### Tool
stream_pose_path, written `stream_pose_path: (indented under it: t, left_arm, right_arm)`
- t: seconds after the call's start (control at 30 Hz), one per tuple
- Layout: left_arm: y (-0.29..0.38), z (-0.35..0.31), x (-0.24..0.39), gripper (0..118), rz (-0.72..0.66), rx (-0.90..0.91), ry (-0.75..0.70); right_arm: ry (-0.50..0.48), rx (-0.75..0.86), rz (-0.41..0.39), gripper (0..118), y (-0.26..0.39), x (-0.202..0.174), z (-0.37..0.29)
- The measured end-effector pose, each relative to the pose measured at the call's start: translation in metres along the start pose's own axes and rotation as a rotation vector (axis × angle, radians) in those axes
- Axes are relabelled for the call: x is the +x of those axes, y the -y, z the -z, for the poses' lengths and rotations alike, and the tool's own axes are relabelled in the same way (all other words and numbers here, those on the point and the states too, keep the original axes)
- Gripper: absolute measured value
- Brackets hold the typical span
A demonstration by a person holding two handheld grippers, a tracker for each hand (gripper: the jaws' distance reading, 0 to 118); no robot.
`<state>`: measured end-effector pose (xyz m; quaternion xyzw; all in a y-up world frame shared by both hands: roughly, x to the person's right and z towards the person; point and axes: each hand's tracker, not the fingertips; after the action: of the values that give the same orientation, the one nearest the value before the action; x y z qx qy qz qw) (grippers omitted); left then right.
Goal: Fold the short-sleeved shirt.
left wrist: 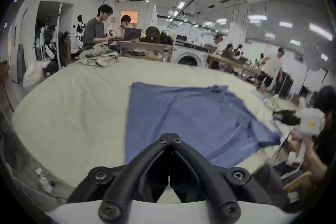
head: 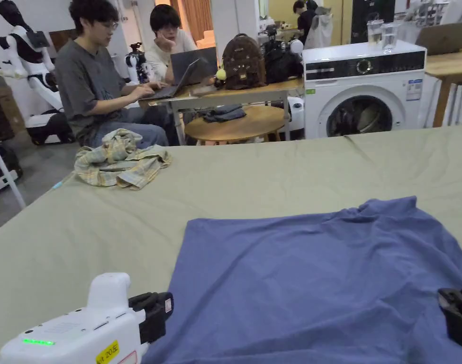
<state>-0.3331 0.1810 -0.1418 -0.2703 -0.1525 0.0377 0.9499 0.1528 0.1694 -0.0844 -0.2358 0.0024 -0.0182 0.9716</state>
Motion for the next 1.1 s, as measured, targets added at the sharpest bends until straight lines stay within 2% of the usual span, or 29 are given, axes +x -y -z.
stream_pose_path:
  t: [0.07,0.13,0.17,0.27,0.4,0.47,0.53,0.57,0.6,0.63,0.7,0.77,0.83,0.87,0.97,1.1]
  left_arm:
    - [0.010,-0.005,-0.021,0,0.016,-0.047,-0.031]
    - [0.022,-0.003,-0.038,44,-0.056,-0.102,-0.026]
    - [0.029,-0.001,-0.043,48,-0.084,-0.128,-0.023]
    - [0.044,0.010,-0.045,48,-0.083,-0.162,0.009]
    - [0.061,0.049,-0.043,47,-0.054,-0.331,0.029]
    - [0.071,0.070,-0.045,35,-0.032,-0.385,-0.020]
    - [0.070,0.069,-0.047,4,-0.040,-0.322,0.004]
    - [0.066,0.070,-0.047,0,-0.056,-0.331,-0.010]
    - [0.064,0.073,-0.047,0,-0.106,-0.348,0.018]
    - [0.065,0.077,-0.044,0,-0.099,-0.360,0.003]
    - [0.063,0.078,-0.034,0,0.005,-0.401,-0.035]
    - [0.057,0.081,-0.027,0,0.043,-0.430,-0.066]
    - [0.057,0.081,-0.017,0,0.048,-0.438,-0.078]
    - [0.058,0.082,-0.015,0,0.059,-0.437,-0.083]
    - [0.061,0.080,-0.014,0,0.064,-0.416,-0.092]
    - [0.065,0.078,-0.024,0,-0.024,-0.411,-0.090]
  right_arm:
    - [-0.017,-0.009,-0.007,0,0.004,0.003,-0.004]
    - [-0.032,-0.016,0.005,0,0.006,0.002,-0.008]
    - [-0.036,-0.025,0.011,0,0.006,0.003,-0.008]
    - [-0.054,-0.039,0.046,0,0.007,0.007,-0.009]
    - [-0.044,-0.045,0.080,0,0.009,0.017,-0.013]
    - [-0.028,-0.047,0.093,0,0.011,0.024,-0.019]
    - [-0.008,-0.053,0.103,0,0.013,0.032,-0.027]
    - [0.010,-0.056,0.107,0,0.015,0.037,-0.032]
    - [0.027,-0.062,0.115,0,0.016,0.042,-0.037]
    - [0.034,-0.065,0.123,0,0.017,0.047,-0.041]
    - [0.039,-0.073,0.147,0,0.021,0.061,-0.049]
    - [0.062,-0.092,0.167,0,0.026,0.077,-0.054]
    - [0.050,-0.167,0.208,49,0.033,0.091,-0.053]
    - [0.019,-0.204,0.240,62,0.039,0.096,-0.051]
    - [-0.007,-0.251,0.305,61,0.057,0.102,-0.042]
    - [-0.013,-0.314,0.320,61,0.073,0.102,-0.020]
